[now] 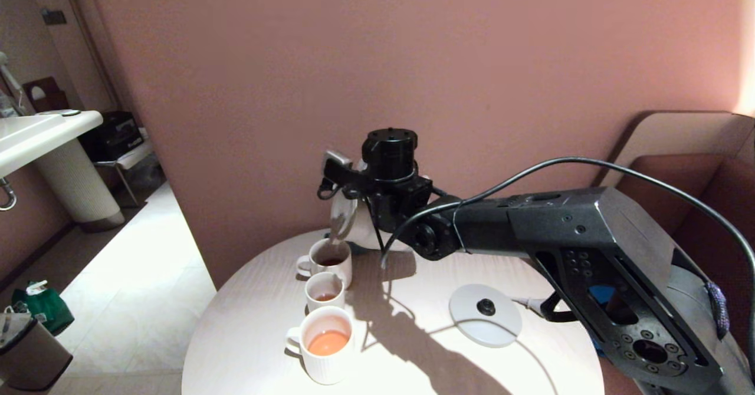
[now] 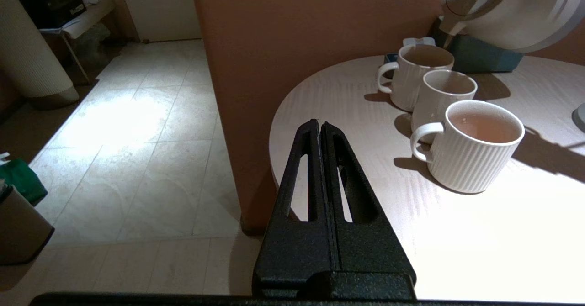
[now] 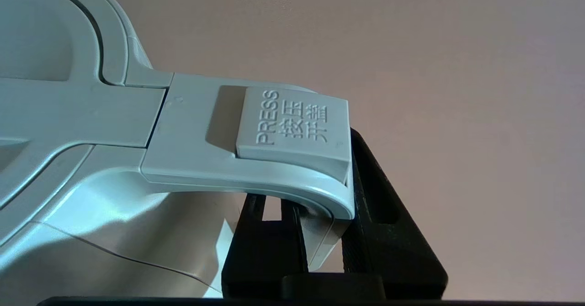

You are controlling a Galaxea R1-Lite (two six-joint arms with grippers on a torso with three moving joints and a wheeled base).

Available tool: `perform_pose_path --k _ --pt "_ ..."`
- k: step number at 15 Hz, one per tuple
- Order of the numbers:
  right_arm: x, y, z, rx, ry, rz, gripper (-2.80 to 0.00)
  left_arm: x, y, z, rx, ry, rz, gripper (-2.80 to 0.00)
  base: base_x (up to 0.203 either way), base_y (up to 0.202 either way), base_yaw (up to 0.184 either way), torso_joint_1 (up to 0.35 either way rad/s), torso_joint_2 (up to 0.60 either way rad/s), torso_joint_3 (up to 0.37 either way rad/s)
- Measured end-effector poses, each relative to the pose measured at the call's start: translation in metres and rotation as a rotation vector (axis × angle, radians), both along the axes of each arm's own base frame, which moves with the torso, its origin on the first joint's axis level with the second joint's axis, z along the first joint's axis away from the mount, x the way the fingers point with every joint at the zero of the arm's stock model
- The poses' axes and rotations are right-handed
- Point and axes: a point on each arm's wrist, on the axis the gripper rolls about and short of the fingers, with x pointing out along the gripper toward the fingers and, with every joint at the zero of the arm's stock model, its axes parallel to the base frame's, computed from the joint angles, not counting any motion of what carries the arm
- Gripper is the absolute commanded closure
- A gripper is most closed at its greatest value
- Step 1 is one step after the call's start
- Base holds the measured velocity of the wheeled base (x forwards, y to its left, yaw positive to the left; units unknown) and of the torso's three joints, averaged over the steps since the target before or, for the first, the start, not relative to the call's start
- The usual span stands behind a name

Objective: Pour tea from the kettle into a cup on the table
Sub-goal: Pour water into the cup, then pour water into another cup

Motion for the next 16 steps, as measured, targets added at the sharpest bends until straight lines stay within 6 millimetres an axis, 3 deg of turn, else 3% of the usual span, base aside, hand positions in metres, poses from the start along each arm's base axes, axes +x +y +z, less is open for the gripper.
perform_pose_path --k 8,16 --pt "-0.003 -0.005 0.001 0.308 0.024 -0.046 0.00 0.000 0.000 0.000 0.000 0.000 0.000 0.00 0.000 0.000 0.000 0.000 0.00 0.000" --pt "-0.030 -0.028 -0.006 0.346 0.146 -0.075 0.00 0.000 0.000 0.000 0.000 0.000 0.000 0.00 0.000 0.000 0.000 0.000 0.00 0.000"
